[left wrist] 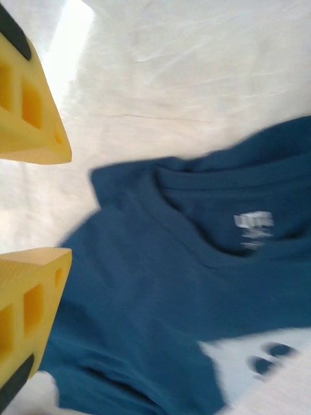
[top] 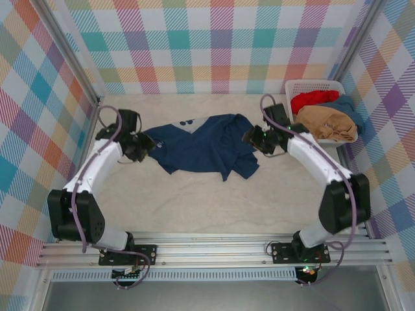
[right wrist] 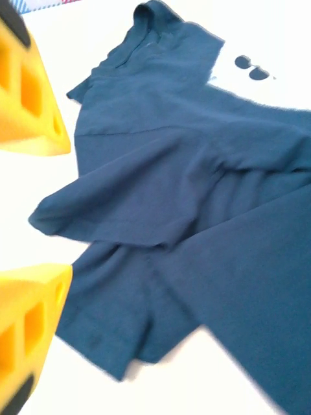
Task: Fold and stack the t-shirts
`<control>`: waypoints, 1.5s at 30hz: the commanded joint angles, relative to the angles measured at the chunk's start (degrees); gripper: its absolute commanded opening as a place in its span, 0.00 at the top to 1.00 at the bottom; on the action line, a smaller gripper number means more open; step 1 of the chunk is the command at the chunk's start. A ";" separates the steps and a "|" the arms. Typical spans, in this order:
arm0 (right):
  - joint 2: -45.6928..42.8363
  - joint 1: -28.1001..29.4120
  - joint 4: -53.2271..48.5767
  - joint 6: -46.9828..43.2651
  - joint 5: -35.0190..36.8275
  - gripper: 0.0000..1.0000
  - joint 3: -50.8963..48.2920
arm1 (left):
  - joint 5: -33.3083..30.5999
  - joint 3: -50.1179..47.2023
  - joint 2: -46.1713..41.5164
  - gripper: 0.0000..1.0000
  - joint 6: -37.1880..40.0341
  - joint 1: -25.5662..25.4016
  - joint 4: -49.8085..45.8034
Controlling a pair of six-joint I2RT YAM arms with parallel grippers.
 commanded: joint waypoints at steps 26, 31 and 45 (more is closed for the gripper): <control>0.74 1.05 6.06 5.48 -3.45 0.49 -16.96 | 5.71 -6.69 19.94 0.78 -6.64 -6.04 19.34; 3.37 4.08 5.25 4.37 -3.01 0.46 -12.69 | 3.52 -5.24 18.16 1.00 -6.79 -7.28 19.91; 11.58 3.55 4.25 8.89 4.34 0.55 -11.01 | 1.64 -3.98 7.11 1.00 -5.83 -7.83 12.68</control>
